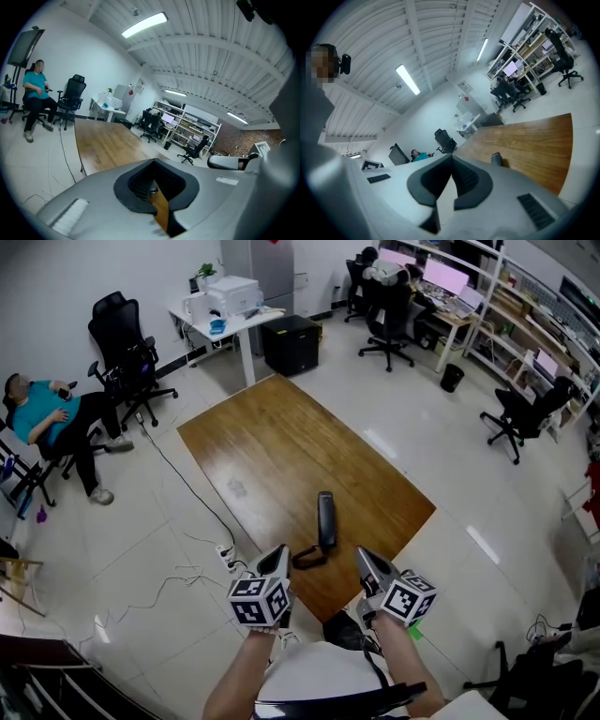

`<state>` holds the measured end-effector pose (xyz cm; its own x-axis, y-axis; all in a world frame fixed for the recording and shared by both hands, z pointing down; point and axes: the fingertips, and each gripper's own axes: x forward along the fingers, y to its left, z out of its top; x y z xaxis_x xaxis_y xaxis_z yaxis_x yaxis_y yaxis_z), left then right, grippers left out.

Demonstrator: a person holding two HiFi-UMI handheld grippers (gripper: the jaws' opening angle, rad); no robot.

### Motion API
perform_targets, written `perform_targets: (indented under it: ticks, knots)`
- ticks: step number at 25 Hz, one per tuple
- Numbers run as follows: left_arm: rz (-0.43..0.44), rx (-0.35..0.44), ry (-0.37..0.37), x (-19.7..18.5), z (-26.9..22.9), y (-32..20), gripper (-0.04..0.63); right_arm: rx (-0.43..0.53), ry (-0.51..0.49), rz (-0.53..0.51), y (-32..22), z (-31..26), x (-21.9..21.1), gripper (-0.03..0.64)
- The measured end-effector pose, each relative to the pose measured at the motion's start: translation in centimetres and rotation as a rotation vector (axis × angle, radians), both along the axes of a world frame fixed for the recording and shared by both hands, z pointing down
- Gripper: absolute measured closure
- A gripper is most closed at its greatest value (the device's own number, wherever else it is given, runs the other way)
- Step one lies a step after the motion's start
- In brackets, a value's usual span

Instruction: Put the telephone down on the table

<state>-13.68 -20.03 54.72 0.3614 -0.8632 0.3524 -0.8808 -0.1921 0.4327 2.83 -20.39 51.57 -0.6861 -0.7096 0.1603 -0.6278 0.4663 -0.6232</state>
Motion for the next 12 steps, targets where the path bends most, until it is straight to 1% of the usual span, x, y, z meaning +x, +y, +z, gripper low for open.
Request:
perform_targets:
  ticks: [6,8,12]
  knots:
    - [0.03,0.015,-0.007,-0.4,-0.1,2.2,0.595,-0.005,0.022,-0.01,2.5,0.3,-1.9,0.617]
    - [0.039,0.018,-0.008,-0.7,-0.2,2.8,0.595,-0.009,0.028,-0.003,3.4,0.4,-2.0,0.615]
    - [0.05,0.003,0.011,-1.1,0.3,3.6,0.595,-0.017,0.031,0.023,5.1,0.7,-1.4,0.617]
